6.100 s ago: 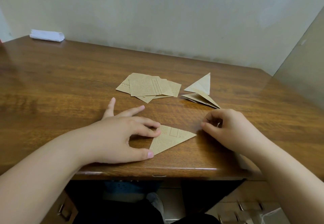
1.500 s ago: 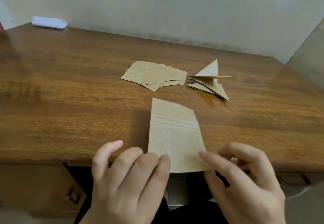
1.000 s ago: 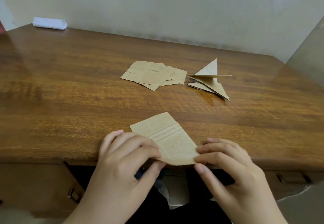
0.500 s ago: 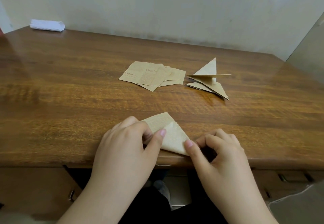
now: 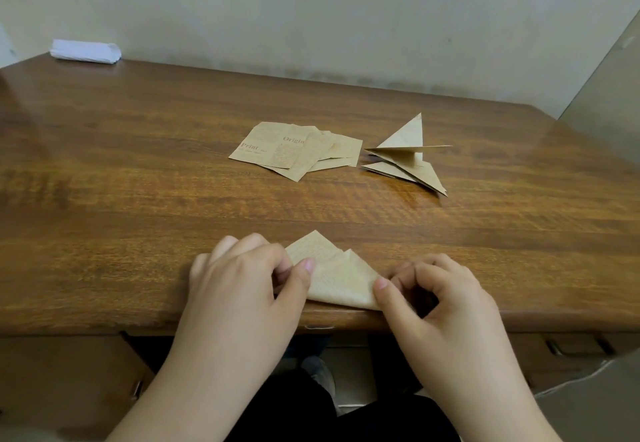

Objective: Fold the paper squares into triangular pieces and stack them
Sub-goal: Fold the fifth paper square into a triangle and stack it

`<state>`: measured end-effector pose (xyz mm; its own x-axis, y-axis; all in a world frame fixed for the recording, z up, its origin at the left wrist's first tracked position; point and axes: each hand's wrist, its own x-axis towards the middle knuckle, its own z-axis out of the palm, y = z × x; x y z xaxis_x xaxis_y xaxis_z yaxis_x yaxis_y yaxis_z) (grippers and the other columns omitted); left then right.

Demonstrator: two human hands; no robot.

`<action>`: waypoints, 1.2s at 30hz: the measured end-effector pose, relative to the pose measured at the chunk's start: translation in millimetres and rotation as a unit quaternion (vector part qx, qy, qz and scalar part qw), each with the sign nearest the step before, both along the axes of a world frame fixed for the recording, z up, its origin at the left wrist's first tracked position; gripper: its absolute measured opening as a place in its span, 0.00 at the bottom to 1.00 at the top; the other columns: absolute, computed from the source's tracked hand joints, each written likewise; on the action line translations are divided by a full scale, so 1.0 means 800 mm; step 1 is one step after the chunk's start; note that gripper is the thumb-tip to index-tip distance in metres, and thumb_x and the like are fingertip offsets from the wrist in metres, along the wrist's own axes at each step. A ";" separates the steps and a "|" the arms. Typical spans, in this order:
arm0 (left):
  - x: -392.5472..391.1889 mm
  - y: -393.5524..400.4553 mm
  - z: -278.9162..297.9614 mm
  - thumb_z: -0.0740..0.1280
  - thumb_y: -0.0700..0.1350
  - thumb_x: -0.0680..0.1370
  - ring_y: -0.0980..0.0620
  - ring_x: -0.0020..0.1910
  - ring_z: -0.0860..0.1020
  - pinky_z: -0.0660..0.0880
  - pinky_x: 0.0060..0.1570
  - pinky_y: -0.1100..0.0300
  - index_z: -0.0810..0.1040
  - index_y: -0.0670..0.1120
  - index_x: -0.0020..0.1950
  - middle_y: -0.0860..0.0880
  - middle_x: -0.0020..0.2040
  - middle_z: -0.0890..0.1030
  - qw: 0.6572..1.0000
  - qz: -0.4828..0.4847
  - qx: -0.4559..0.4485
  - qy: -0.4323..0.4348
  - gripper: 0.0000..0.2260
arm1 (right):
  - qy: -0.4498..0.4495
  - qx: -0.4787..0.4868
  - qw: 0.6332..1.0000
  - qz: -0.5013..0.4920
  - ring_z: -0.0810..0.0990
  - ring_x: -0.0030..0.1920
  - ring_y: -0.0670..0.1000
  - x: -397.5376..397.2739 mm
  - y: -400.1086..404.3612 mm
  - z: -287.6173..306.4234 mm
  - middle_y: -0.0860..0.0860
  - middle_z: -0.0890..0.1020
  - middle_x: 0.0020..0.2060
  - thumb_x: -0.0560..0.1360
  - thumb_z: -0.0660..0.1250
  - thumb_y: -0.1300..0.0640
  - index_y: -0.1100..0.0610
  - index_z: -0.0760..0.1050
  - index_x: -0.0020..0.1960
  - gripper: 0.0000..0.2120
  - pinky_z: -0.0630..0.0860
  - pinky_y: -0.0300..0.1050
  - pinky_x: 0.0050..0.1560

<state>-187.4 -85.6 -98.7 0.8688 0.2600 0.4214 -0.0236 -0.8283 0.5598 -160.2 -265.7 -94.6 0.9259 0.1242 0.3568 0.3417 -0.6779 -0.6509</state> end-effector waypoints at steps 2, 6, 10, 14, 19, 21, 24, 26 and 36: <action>-0.001 -0.001 0.000 0.62 0.56 0.72 0.52 0.40 0.70 0.62 0.46 0.54 0.69 0.50 0.26 0.56 0.33 0.71 1.000 0.010 0.004 0.011 0.17 | 0.005 -0.005 1.000 -0.007 0.70 0.48 0.40 0.000 0.001 -0.001 0.39 0.75 0.37 0.66 0.66 0.45 0.49 0.72 0.29 0.10 0.67 0.46 0.51; 0.001 -0.002 0.001 0.63 0.55 0.69 0.53 0.42 0.68 0.60 0.47 0.56 0.70 0.49 0.26 0.56 0.35 0.70 0.999 0.027 0.018 0.042 0.15 | 0.017 -0.032 0.999 -0.010 0.67 0.48 0.41 0.001 0.003 0.004 0.39 0.74 0.38 0.66 0.66 0.44 0.48 0.73 0.32 0.09 0.67 0.46 0.54; 0.002 -0.006 0.008 0.66 0.54 0.70 0.54 0.43 0.66 0.57 0.47 0.59 0.69 0.49 0.26 0.57 0.36 0.70 0.997 0.041 0.020 0.056 0.15 | 0.006 -0.052 0.998 -0.016 0.67 0.45 0.42 0.000 0.001 0.007 0.41 0.73 0.38 0.66 0.65 0.41 0.47 0.73 0.34 0.10 0.66 0.43 0.48; 0.001 -0.005 0.004 0.68 0.53 0.69 0.53 0.40 0.67 0.59 0.46 0.57 0.68 0.50 0.25 0.57 0.35 0.69 0.998 0.032 0.038 0.043 0.15 | -0.012 -0.016 0.999 -0.041 0.74 0.40 0.42 -0.015 -0.006 0.013 0.45 0.75 0.30 0.67 0.63 0.36 0.47 0.72 0.34 0.15 0.68 0.36 0.34; -0.011 -0.002 -0.003 0.66 0.54 0.70 0.53 0.36 0.69 0.64 0.43 0.54 0.65 0.51 0.26 0.57 0.33 0.68 0.999 0.007 0.052 0.001 0.17 | 0.073 0.098 0.991 -0.045 0.79 0.27 0.40 -0.035 -0.011 0.010 0.41 0.81 0.25 0.65 0.67 0.40 0.45 0.76 0.39 0.10 0.72 0.29 0.40; -0.018 -0.003 -0.005 0.62 0.56 0.70 0.56 0.37 0.67 0.63 0.43 0.55 0.64 0.51 0.26 0.58 0.33 0.67 0.999 0.000 0.044 -0.022 0.16 | 0.139 0.185 0.973 -0.011 0.83 0.30 0.42 -0.038 -0.008 0.008 0.46 0.84 0.29 0.62 0.68 0.41 0.47 0.78 0.40 0.12 0.77 0.37 0.40; -0.032 -0.012 -0.009 0.60 0.55 0.68 0.57 0.37 0.65 0.63 0.43 0.54 0.65 0.51 0.26 0.57 0.33 0.66 0.998 -0.006 0.030 -0.059 0.13 | 0.190 0.271 0.943 0.015 0.85 0.35 0.49 -0.040 -0.006 0.006 0.54 0.84 0.31 0.55 0.68 0.41 0.49 0.80 0.40 0.17 0.79 0.50 0.44; -0.044 -0.018 -0.012 0.61 0.55 0.68 0.58 0.38 0.66 0.62 0.45 0.55 0.65 0.51 0.26 0.57 0.34 0.67 0.997 -0.009 0.018 -0.076 0.13 | 0.211 0.320 0.923 0.028 0.84 0.34 0.51 -0.041 -0.007 0.006 0.57 0.84 0.30 0.56 0.71 0.44 0.57 0.80 0.36 0.17 0.80 0.46 0.42; -0.060 -0.003 0.041 0.66 0.67 0.59 0.70 0.62 0.65 0.63 0.49 0.68 0.69 0.69 0.51 0.73 0.62 0.64 0.986 -0.139 -0.092 0.033 0.21 | 0.203 0.375 0.873 0.237 0.84 0.38 0.46 -0.031 -0.024 0.030 0.58 0.85 0.40 0.60 0.74 0.65 0.58 0.78 0.32 0.06 0.77 0.33 0.38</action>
